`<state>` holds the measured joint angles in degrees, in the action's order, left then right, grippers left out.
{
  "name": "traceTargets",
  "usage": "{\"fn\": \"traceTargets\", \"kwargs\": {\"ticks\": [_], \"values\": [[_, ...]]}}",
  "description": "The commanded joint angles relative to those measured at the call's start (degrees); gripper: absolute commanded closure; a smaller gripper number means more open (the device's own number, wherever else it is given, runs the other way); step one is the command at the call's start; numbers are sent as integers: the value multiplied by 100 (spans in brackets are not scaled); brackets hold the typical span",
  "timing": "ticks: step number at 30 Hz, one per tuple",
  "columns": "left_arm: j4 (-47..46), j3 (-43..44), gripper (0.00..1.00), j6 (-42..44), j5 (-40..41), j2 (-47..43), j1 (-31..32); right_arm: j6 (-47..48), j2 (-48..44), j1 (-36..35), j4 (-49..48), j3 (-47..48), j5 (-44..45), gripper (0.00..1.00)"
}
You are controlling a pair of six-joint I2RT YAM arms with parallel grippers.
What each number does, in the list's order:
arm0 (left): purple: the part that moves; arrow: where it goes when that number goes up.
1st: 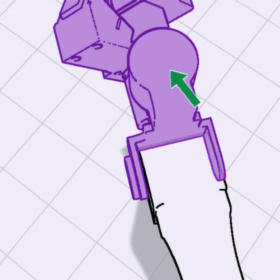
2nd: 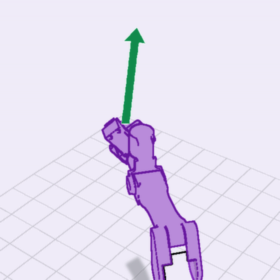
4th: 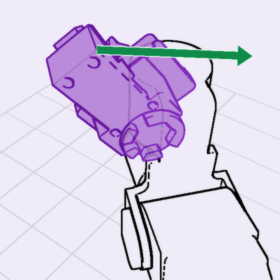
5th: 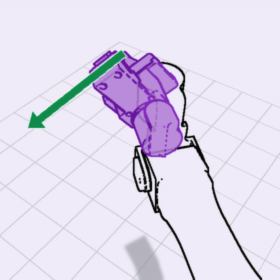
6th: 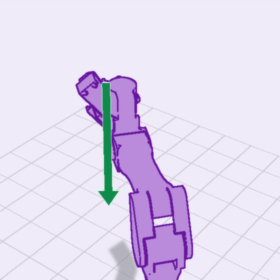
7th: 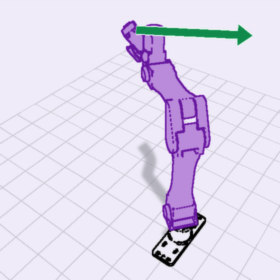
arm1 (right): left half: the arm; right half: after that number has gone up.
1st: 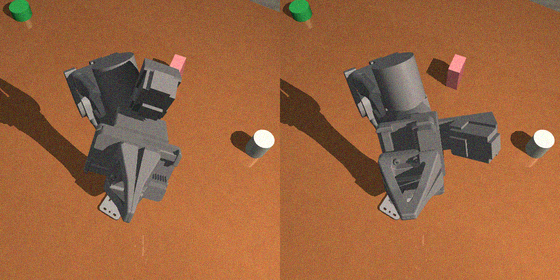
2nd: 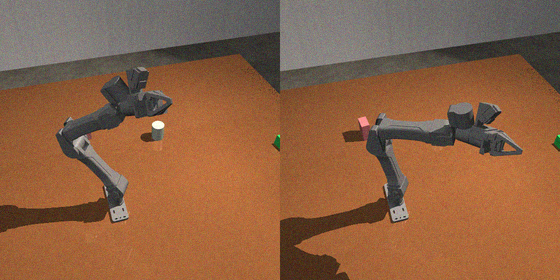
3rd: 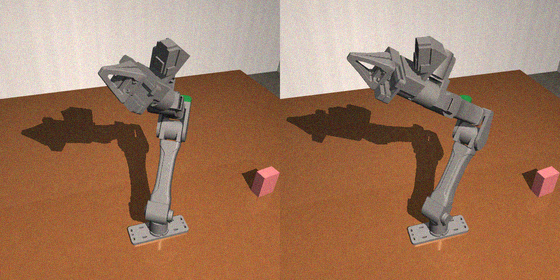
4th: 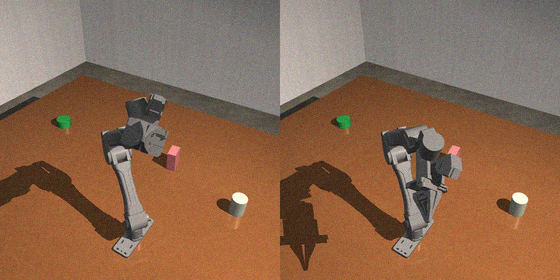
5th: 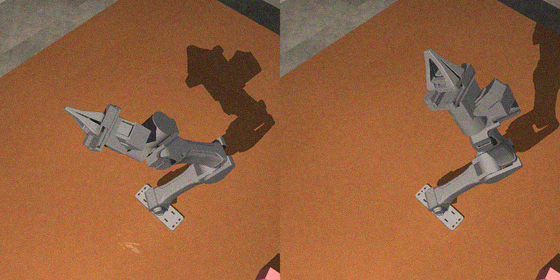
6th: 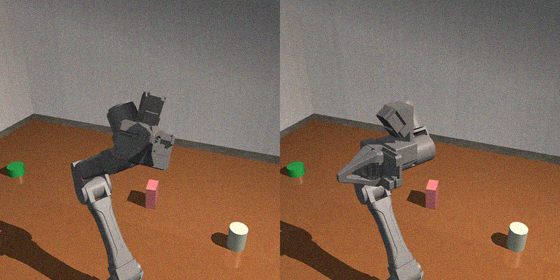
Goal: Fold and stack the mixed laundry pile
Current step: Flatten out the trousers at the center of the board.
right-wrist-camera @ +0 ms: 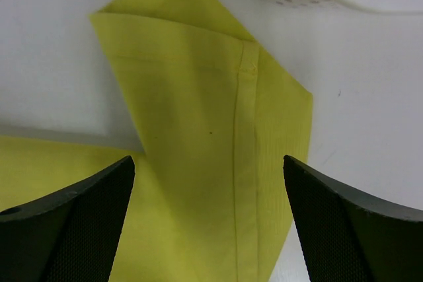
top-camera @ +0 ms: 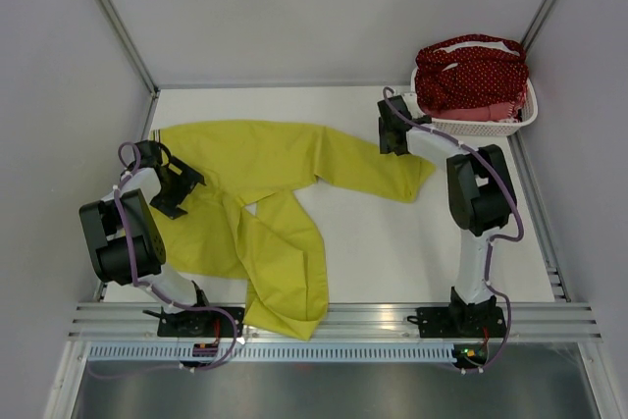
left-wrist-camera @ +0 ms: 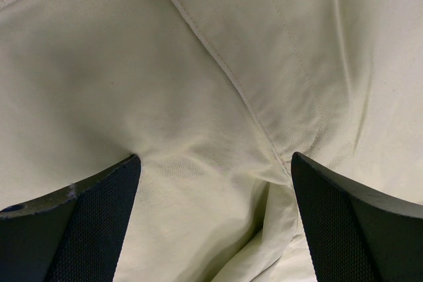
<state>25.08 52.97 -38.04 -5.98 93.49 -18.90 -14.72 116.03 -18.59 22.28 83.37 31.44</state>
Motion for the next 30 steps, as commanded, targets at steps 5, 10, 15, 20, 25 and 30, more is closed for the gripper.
{"fn": "traceTargets", "kwargs": {"ticks": [5,10,15,20,25,30], "values": [[-30,-208,0,95,-53,354,17,-459,-9,636,725,-39,686,2],[-12,-199,0,86,-26,380,18,-1050,-1124,1787,830,-1075,1144,2],[6,-191,0,60,-26,389,17,-1585,-2379,3104,1103,-1788,1084,2],[14,-191,0,60,-26,363,9,-1446,-3217,3555,637,-2598,311,2],[14,-191,0,69,-114,336,9,-1061,-3297,3573,-55,-2878,-1242,2],[14,-191,0,121,-254,108,17,-673,-3174,3135,-961,-2986,-2345,2]]}}
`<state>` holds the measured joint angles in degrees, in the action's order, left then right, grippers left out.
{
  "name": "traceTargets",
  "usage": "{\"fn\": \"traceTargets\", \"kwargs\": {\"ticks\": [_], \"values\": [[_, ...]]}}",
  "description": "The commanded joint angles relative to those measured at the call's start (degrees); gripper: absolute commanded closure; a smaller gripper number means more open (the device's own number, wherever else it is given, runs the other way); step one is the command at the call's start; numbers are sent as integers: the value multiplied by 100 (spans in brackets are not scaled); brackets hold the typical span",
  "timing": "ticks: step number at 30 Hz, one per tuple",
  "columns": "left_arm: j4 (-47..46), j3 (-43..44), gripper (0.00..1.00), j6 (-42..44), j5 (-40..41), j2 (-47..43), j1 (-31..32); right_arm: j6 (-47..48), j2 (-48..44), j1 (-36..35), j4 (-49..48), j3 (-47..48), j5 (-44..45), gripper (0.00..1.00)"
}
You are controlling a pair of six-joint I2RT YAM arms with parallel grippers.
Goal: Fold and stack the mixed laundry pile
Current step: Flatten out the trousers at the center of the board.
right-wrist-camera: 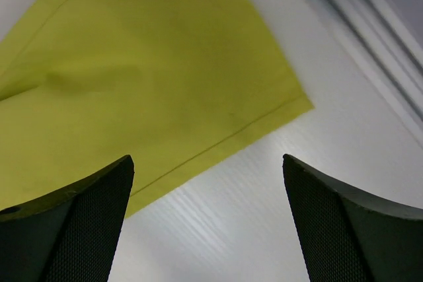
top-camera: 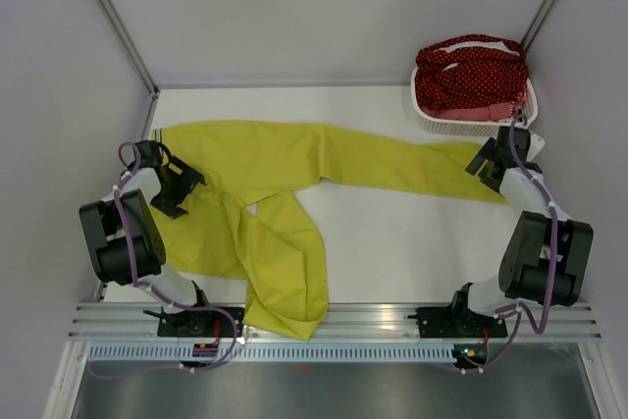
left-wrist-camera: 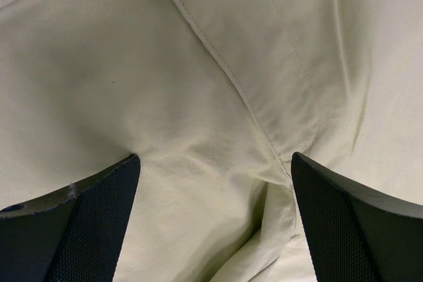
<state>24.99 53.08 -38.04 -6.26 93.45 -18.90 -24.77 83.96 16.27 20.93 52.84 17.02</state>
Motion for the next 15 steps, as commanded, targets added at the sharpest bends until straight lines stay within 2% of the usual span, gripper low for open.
{"fn": "traceTargets", "kwargs": {"ticks": [1,2,8,13,15], "values": [[14,-167,0,139,-322,-62,61,455,102,-536,-845,147,-728,2],[14,-149,0,148,-332,-177,88,517,312,-912,-845,235,-726,2],[84,588,1,95,-332,-583,886,421,1358,-1757,-898,990,-814,2],[260,1792,0,51,-68,93,1643,289,1947,-1847,-1047,956,-911,2],[260,2126,0,86,-129,706,1818,254,2027,-1847,-1091,816,-875,2]]}}
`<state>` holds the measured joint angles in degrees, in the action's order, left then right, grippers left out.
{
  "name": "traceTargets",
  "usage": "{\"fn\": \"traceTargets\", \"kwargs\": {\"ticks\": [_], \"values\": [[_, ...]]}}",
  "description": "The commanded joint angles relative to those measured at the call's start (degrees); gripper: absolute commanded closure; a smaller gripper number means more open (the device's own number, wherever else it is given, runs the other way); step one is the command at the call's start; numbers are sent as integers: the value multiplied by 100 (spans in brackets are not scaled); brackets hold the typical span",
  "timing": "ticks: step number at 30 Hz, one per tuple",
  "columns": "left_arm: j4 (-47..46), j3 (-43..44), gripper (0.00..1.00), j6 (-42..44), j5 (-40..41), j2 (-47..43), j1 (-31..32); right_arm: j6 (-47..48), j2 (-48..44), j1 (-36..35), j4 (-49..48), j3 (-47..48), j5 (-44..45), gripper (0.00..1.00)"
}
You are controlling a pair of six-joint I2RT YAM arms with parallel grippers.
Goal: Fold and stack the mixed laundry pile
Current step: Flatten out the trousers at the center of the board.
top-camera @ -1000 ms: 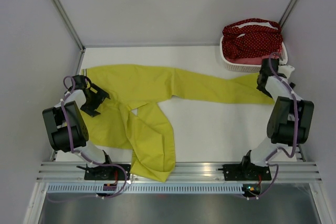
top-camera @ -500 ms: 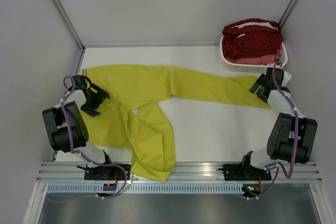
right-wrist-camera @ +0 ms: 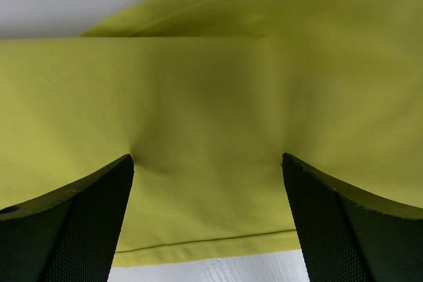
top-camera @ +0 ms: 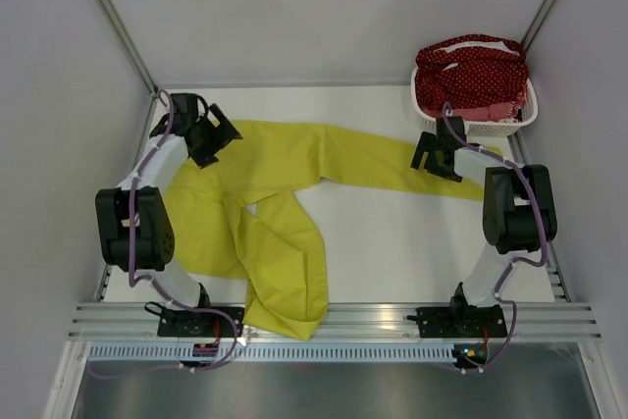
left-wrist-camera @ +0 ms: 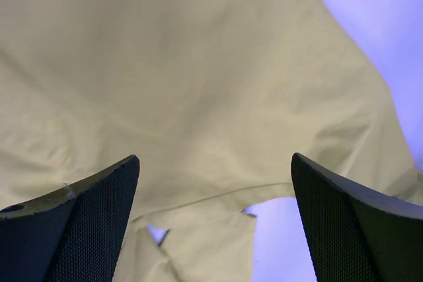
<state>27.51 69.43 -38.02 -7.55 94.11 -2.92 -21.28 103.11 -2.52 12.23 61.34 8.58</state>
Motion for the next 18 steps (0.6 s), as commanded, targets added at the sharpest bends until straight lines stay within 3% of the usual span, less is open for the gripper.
{"fn": "traceTargets", "kwargs": {"ticks": [1,5,10,14,18], "values": [[35,762,0,110,-53,879,221,-87,165,33,-221,-78,-58,2],[281,1160,1,269,-203,1654,459,-183,166,24,-142,-472,-400,2],[834,1012,1,392,482,2006,450,-534,-255,24,-89,-1220,-190,2],[958,205,0,304,729,1884,310,-1176,-712,85,-106,-2088,144,2],[994,-832,0,313,906,1296,-444,-1177,-1152,542,16,-2346,-347,2]]}}
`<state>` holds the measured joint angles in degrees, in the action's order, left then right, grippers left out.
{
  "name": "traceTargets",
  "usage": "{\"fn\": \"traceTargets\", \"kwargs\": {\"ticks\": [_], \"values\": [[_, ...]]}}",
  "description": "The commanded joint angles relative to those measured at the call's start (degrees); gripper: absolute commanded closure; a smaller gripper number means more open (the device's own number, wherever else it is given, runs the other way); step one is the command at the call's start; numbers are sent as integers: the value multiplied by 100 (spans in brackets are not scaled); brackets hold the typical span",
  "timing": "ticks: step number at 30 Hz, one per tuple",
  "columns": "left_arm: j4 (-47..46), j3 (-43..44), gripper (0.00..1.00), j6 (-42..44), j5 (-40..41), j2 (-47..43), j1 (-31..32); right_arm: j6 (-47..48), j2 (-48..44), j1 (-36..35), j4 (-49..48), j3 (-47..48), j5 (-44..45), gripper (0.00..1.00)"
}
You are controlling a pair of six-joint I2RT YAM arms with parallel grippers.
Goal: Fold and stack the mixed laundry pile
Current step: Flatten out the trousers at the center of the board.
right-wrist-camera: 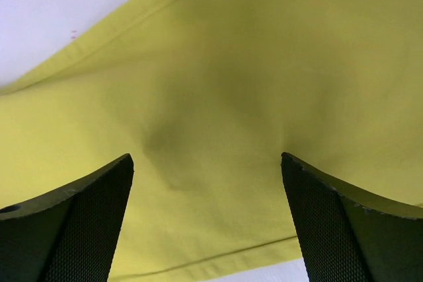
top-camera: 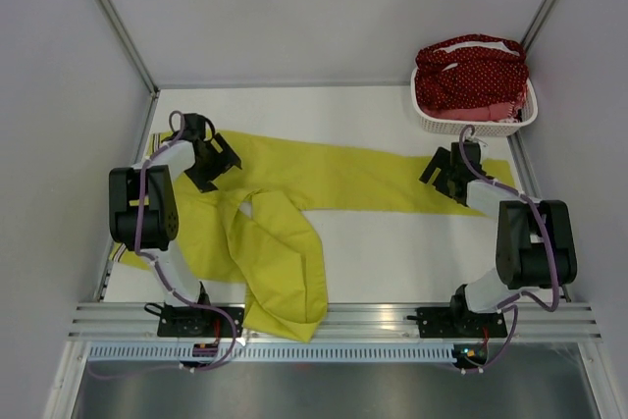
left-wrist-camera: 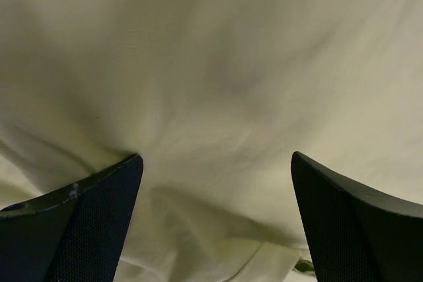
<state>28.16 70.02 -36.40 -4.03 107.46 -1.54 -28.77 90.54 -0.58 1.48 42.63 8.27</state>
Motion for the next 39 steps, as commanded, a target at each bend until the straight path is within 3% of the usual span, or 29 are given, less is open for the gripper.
{"fn": "traceTargets", "kwargs": {"ticks": [1,5,14,30,39], "values": [[876,-1024,0,125,631,-206,-662,-401,-61,487,1144,-501,-335,2],[893,-1263,0,160,756,-936,-830,-217,-572,620,1040,-563,-624,2],[788,-1070,0,221,438,-1095,-813,232,-749,603,830,544,-801,2],[699,-621,0,248,201,-736,-813,777,1711,260,468,1757,-133,2],[620,230,0,221,-45,46,-672,1805,2169,295,301,2592,9,2]]}}
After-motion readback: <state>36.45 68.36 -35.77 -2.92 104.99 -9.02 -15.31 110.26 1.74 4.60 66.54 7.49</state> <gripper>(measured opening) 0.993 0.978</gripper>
